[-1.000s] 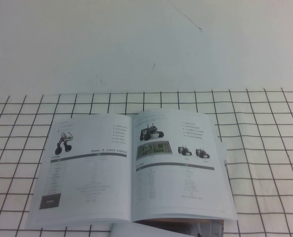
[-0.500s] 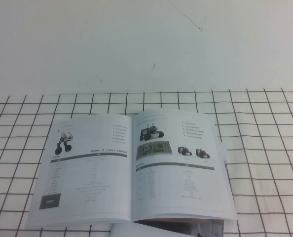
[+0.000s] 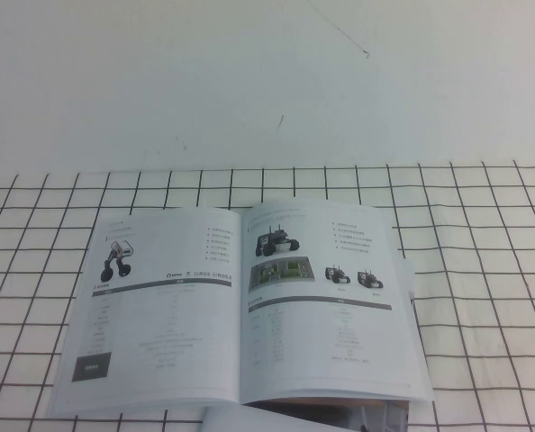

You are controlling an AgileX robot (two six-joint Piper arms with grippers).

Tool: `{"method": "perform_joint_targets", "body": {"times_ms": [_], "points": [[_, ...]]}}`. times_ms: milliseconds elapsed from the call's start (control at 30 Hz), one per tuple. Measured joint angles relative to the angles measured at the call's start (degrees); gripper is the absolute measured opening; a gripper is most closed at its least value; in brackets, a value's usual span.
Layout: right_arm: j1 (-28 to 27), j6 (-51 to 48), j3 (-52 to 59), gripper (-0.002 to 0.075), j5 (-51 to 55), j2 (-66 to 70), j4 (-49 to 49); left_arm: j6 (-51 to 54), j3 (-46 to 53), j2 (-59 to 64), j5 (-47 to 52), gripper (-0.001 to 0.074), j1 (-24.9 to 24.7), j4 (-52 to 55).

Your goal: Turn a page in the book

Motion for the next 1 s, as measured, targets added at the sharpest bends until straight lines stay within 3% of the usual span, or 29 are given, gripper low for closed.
{"method": "perform_joint_targets", "body": {"times_ms": [800, 1000], "points": [[0.0, 0.0, 0.0, -0.0001, 0.0, 0.0, 0.0, 0.6, -0.1, 0.0, 0.6, -0.0001, 0.0, 0.5], [0.0, -0.2, 1.8, -0.0001, -2.9, -0.6, -4.2, 0.4, -0.1, 0.0, 0.6, -0.0001, 0.0, 0.5]]}}
